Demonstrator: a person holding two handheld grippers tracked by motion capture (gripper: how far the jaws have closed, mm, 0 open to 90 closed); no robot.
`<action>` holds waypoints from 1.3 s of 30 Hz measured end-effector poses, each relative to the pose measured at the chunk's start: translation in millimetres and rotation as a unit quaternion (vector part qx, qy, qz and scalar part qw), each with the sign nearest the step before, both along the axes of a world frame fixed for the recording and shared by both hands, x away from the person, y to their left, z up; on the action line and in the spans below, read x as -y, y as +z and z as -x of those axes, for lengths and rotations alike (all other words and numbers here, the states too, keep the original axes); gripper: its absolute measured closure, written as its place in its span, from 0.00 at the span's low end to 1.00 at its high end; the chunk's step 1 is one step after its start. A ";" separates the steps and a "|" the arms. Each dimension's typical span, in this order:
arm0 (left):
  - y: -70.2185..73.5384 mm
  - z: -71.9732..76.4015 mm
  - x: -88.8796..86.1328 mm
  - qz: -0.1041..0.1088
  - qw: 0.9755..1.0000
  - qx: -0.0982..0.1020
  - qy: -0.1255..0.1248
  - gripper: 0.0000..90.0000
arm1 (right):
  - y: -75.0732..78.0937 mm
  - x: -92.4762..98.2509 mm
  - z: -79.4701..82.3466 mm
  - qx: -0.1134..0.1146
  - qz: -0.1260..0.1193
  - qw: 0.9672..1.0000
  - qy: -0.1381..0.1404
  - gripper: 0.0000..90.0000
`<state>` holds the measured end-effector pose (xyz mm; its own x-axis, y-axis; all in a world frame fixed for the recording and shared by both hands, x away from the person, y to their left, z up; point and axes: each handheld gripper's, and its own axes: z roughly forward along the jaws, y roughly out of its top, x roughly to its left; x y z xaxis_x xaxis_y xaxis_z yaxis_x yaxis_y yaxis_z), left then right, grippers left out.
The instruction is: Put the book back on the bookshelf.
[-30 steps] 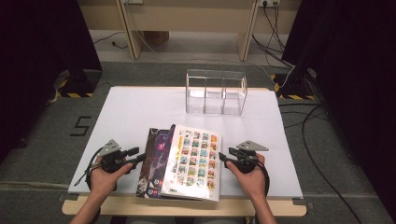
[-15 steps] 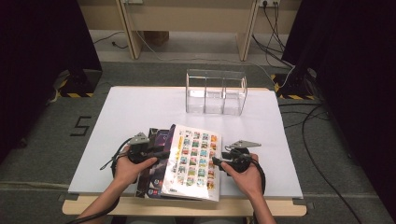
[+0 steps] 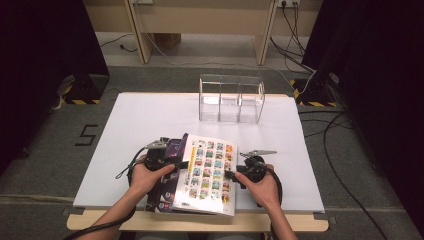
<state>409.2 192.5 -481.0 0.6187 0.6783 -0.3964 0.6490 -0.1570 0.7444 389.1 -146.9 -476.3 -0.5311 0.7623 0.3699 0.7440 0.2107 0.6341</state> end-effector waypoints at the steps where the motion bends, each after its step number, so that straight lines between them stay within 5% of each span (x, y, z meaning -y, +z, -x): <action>1: -0.2 -0.4 1.3 0.001 1.000 -0.003 -0.002 0.54 | -0.1 -0.1 -0.9 -0.002 0.000 1.000 0.000 0.42; 6: -1.2 -1.4 4.4 0.007 1.000 -0.017 0.006 0.52 | -0.1 0.1 -3.2 -0.016 -0.008 1.000 -0.002 0.41; 11: 2.2 -0.6 1.7 0.034 0.998 -0.036 0.038 0.60 | 0.2 -0.1 -3.9 -0.020 -0.006 1.000 -0.003 0.41; 14: 5.6 1.4 2.4 0.042 0.998 -0.032 0.041 0.63 | -0.8 -0.2 -2.9 -0.015 -0.009 1.000 -0.005 0.40; 20: 11.1 7.6 2.0 0.093 0.993 -0.043 0.055 0.69 | -1.1 -0.4 -2.1 -0.013 -0.009 1.000 -0.008 0.40; 22: 7.9 12.0 4.1 0.097 0.993 -0.057 0.047 0.70 | -1.4 -0.3 -1.4 -0.011 -0.010 1.000 -0.008 0.40; 23: 1.4 16.3 5.6 0.113 0.990 -0.074 0.046 0.70 | -2.0 0.1 -0.9 -0.009 -0.012 1.000 -0.009 0.40; 27: -4.1 17.7 5.7 0.114 0.988 -0.091 0.046 0.71 | -2.2 -0.1 -0.6 -0.009 -0.013 1.000 -0.010 0.40; 33: -6.4 14.2 8.0 0.136 0.981 -0.132 0.045 0.81 | 0.0 -0.7 -2.6 -0.015 -0.005 1.000 -0.004 0.40; 36: -5.9 13.1 5.9 0.147 0.978 -0.138 0.043 0.83 | 1.8 -0.4 -5.8 -0.015 0.004 1.000 0.008 0.42; 39: -5.6 13.1 4.6 0.150 0.979 -0.134 0.039 0.84 | 5.5 0.5 -13.4 -0.003 0.013 1.000 0.002 0.45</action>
